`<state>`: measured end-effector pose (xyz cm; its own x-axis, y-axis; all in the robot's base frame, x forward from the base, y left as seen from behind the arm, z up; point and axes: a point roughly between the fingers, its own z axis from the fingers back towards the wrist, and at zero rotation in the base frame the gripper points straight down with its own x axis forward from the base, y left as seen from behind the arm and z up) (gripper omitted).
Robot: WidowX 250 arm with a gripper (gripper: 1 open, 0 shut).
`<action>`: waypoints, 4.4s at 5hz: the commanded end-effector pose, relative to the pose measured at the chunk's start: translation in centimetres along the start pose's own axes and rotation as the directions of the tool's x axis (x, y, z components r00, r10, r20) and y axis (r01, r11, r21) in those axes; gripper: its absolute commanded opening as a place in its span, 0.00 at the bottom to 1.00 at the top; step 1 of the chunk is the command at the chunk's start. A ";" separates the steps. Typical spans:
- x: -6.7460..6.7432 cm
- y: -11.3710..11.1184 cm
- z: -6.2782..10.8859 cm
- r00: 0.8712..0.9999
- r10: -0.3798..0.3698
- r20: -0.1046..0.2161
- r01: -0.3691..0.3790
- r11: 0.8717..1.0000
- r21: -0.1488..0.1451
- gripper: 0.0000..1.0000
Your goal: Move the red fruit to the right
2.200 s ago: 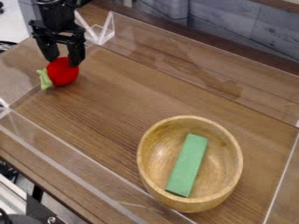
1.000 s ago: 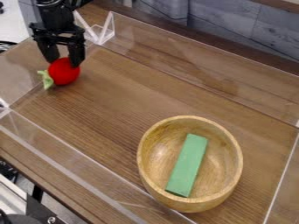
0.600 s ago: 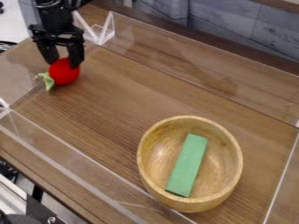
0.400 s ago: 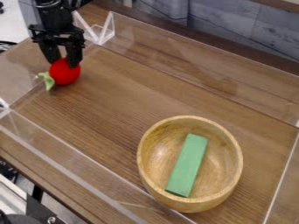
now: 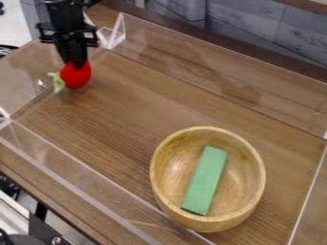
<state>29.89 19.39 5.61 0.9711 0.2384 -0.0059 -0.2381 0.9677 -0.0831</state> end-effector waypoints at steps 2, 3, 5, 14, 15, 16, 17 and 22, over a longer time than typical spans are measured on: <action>2.6 -6.5 5.7 0.984 -0.139 0.113 0.139 0.990 0.007 0.00; 3.4 -10.8 6.2 0.971 -0.207 0.119 0.210 0.978 -0.011 0.00; 3.2 -19.0 5.2 0.937 -0.330 0.112 0.334 0.942 -0.019 0.00; 1.9 -23.2 1.5 0.948 -0.299 0.108 0.292 0.953 0.080 0.00; 1.8 -23.2 1.4 0.951 -0.286 0.115 0.277 0.957 0.089 0.00; 1.8 -23.3 1.4 0.955 -0.269 0.124 0.258 0.961 0.097 0.00; 1.8 -23.4 1.6 0.958 -0.252 0.136 0.240 0.965 0.102 0.00; 0.9 -21.8 3.5 0.965 -0.227 0.130 0.217 0.973 0.084 1.00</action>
<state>35.51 -1.69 8.21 0.9977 0.0135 0.0662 -0.0137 0.9999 0.0026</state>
